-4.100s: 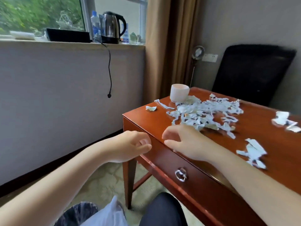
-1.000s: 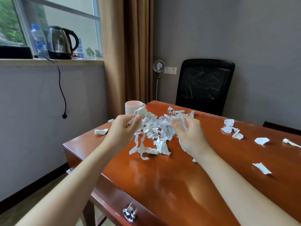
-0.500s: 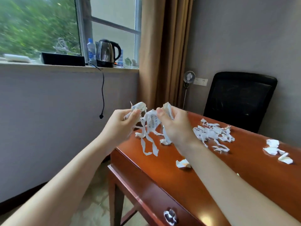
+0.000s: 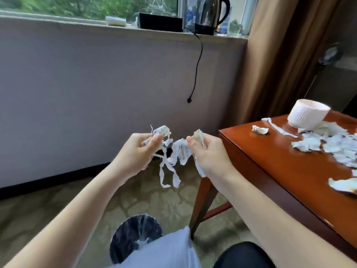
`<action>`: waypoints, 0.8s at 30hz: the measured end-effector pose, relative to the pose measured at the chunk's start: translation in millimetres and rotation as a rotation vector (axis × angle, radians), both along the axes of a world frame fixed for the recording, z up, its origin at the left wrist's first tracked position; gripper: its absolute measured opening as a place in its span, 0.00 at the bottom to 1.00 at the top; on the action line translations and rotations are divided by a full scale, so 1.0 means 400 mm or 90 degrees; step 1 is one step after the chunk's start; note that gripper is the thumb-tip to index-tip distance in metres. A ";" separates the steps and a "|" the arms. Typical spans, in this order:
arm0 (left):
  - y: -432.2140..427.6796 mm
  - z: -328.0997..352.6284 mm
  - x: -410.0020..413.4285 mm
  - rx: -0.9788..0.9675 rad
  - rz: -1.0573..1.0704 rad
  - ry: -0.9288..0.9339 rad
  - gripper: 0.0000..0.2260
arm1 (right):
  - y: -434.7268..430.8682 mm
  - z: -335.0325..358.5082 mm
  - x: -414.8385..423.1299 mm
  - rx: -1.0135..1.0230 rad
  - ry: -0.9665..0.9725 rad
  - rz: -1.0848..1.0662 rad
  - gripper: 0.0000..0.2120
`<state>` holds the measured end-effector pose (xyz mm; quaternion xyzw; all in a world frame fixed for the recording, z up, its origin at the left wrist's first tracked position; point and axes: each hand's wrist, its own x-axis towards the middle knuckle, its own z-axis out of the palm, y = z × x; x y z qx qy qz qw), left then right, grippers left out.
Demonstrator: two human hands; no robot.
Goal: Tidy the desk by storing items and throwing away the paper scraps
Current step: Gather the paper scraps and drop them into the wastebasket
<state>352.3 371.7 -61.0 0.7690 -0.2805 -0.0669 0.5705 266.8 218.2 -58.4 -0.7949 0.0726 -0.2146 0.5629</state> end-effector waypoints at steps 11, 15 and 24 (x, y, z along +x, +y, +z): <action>0.126 -0.346 0.076 0.112 0.110 0.188 0.16 | 0.138 -0.351 0.162 0.114 0.302 0.044 0.16; 0.133 -0.503 0.109 0.155 0.186 0.277 0.18 | 0.185 -0.486 0.203 0.164 0.408 0.048 0.08; 0.126 -0.790 0.142 0.214 0.304 0.495 0.18 | 0.215 -0.733 0.271 0.243 0.604 -0.027 0.11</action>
